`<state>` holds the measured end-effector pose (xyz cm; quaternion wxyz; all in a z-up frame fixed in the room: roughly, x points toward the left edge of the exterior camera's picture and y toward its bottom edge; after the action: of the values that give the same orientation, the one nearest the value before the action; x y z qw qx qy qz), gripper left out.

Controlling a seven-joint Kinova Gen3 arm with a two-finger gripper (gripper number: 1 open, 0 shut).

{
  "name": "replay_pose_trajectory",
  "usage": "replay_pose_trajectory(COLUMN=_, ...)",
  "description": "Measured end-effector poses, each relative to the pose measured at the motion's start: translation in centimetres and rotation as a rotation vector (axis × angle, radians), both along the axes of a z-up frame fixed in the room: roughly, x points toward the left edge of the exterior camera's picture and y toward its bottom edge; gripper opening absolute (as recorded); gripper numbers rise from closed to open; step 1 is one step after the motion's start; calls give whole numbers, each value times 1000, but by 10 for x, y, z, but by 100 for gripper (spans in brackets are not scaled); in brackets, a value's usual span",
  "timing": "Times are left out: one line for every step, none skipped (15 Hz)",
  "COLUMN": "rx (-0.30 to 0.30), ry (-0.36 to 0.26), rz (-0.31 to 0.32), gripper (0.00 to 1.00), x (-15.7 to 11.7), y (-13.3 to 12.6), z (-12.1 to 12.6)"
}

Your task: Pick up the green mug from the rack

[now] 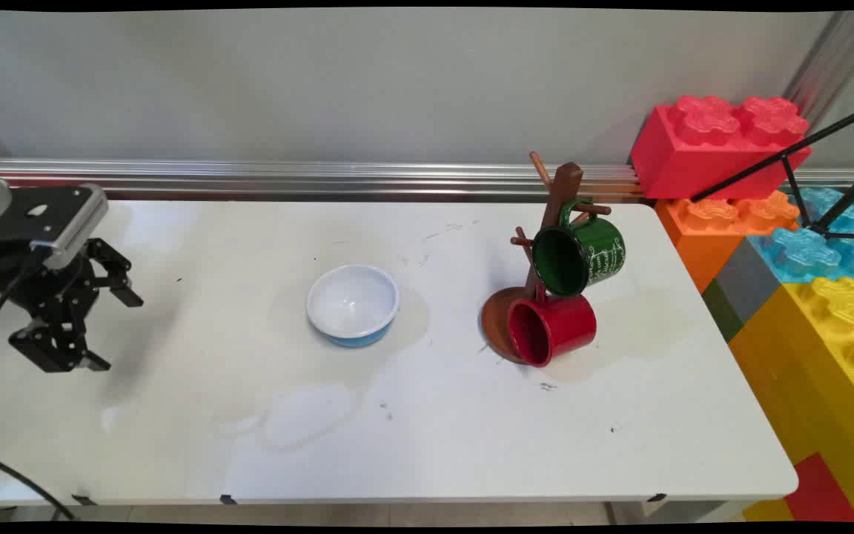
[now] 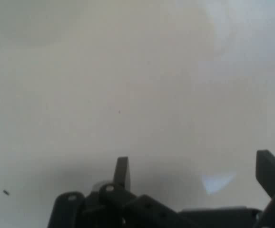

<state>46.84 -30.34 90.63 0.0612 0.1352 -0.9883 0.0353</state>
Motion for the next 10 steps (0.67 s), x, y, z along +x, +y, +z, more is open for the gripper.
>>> replay_pose_trajectory(rx=2, ry=20, rz=-5, gripper=100, x=0, y=1, z=-2)
replay_pose_trajectory(rx=2, ry=52, rz=-8, gripper=100, x=-3, y=1, z=-3)
replay_pose_trajectory(rx=0, ry=94, rz=-8, gripper=100, x=-8, y=1, z=-2)
replay_pose_trajectory(rx=-3, ry=148, rz=-8, gripper=100, x=-15, y=0, z=0)
replay_pose_trajectory(rx=-7, ry=201, rz=-6, gripper=100, x=-24, y=-1, z=3)
replay_pose_trajectory(rx=-13, ry=243, rz=-5, gripper=100, x=-33, y=-2, z=7)
replay_pose_trajectory(rx=-19, ry=283, rz=-4, gripper=100, x=-42, y=-4, z=11)
replay_pose_trajectory(rx=-30, ry=331, rz=-2, gripper=100, x=-54, y=-6, z=16)
replay_pose_trajectory(rx=-41, ry=367, rz=3, gripper=100, x=-63, y=-8, z=20)
replay_pose_trajectory(rx=-53, ry=408, rz=11, gripper=100, x=-75, y=-11, z=25)
